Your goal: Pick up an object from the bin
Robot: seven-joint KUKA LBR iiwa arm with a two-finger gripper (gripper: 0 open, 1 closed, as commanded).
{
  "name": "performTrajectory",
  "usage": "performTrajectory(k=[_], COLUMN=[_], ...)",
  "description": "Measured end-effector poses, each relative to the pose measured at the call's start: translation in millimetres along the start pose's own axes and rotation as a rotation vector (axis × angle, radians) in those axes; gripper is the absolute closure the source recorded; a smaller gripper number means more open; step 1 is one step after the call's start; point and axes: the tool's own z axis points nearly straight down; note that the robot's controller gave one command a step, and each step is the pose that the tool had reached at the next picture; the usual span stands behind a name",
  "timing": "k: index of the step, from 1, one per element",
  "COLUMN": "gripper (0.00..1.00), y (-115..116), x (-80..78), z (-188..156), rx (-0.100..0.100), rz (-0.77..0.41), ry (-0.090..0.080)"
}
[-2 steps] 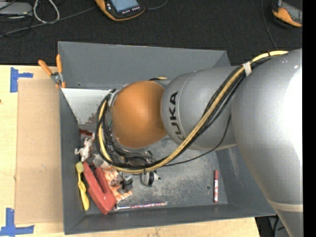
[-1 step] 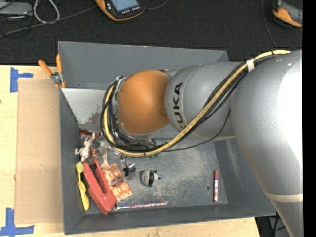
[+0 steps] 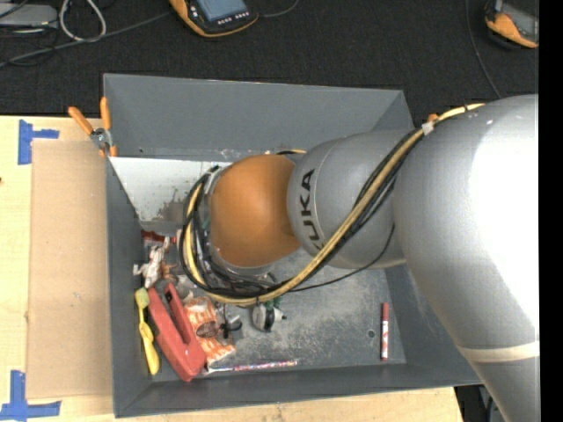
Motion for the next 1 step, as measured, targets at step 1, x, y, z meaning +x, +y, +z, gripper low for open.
performTrajectory(k=[1], gripper=[0.00], y=[8.9], x=[-26.3], z=[-40.5], rx=[0.007], rz=[-0.122], ry=[-0.014])
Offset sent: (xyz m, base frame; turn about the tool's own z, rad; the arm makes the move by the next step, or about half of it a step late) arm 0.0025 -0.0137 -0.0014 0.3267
